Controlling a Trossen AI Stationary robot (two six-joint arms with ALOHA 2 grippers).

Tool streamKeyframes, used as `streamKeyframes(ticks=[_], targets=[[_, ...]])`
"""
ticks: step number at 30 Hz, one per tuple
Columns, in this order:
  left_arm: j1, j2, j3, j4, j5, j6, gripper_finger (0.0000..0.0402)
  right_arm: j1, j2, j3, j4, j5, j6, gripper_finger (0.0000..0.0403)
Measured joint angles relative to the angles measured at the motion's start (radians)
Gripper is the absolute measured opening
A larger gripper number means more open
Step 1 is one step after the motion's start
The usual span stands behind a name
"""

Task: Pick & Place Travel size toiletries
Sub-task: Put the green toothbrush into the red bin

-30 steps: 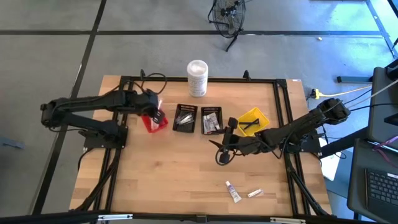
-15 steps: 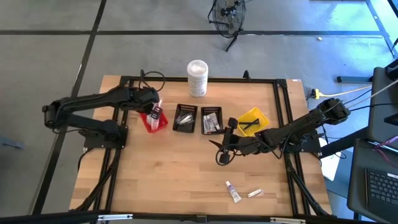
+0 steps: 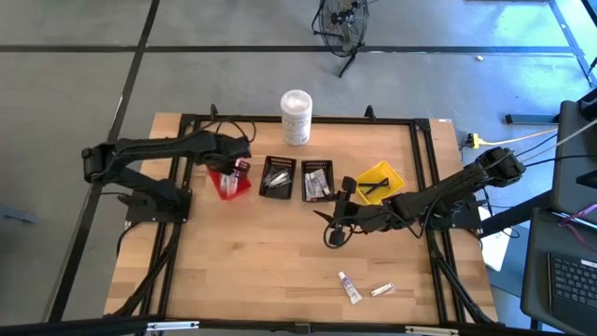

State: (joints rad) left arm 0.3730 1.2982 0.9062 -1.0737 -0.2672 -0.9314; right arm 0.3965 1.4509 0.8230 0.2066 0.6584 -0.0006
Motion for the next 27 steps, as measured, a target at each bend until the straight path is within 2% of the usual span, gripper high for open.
streamKeyframes(ticks=[5,12,24,27], targets=[[0.024,0.048,0.0,-0.005,0.0,-0.025,0.0032,0.0,0.0,0.0,0.0,-0.055,0.0,0.016],[0.064,0.092,0.0,-0.004,-0.001,-0.024,0.0033,0.0,0.0,0.0,0.0,-0.057,0.0,0.0151],[0.07,0.089,0.0,-0.002,-0.029,0.105,0.0033,0.0,0.0,0.0,0.0,-0.058,0.0,0.0163],[0.07,0.089,0.0,-0.001,-0.03,0.107,0.0033,0.0,0.0,0.0,-0.002,-0.091,0.0,0.0164]])
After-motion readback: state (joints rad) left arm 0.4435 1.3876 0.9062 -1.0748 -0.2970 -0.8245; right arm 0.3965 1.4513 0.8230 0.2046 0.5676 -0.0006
